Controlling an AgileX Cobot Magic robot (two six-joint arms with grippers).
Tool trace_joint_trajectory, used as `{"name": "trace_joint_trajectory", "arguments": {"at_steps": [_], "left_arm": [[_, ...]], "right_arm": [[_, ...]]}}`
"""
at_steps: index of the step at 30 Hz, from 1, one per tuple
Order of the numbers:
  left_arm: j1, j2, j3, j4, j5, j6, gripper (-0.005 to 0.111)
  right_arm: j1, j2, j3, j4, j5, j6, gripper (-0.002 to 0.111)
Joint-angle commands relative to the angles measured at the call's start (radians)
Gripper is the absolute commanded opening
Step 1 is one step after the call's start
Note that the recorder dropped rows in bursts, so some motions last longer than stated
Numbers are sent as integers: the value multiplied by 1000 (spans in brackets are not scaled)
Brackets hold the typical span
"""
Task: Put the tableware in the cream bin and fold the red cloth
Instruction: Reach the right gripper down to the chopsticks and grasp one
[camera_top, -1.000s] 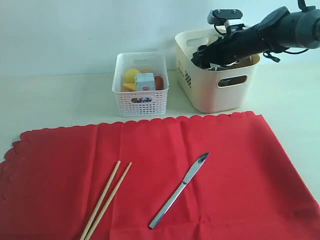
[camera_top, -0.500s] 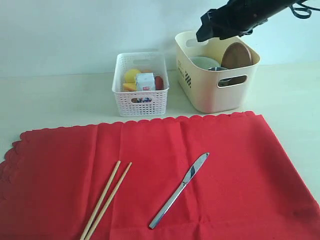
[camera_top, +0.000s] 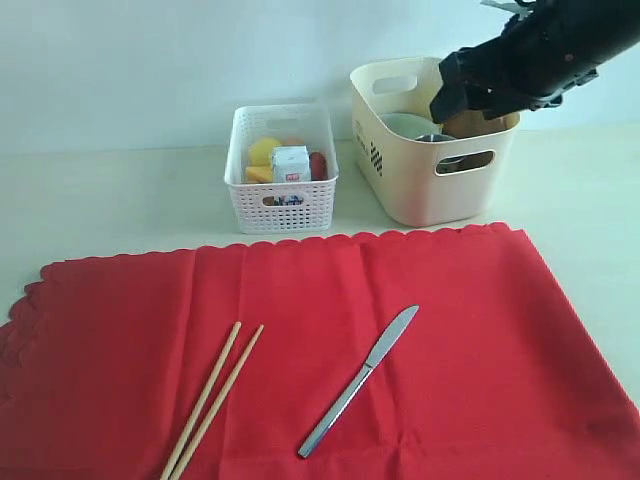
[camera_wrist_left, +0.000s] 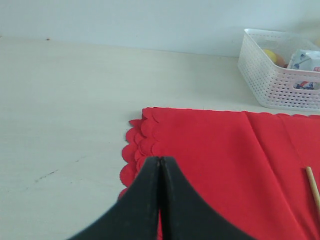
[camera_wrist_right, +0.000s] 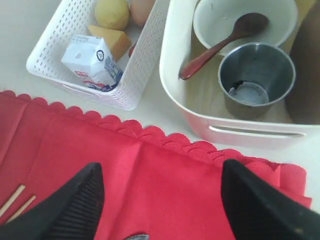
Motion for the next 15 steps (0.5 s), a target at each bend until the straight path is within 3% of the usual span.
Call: {"name": "trace_joint_trajectory", "arguments": {"at_steps": [1,15], "left_arm": [[-5,-6,0,0,-8,-3,1],[-5,-6,0,0,-8,-3,1]], "right_arm": [[26,-100,115,-17,-105,-22,63],[341,-129,155,-65,-75,-21,63]]}}
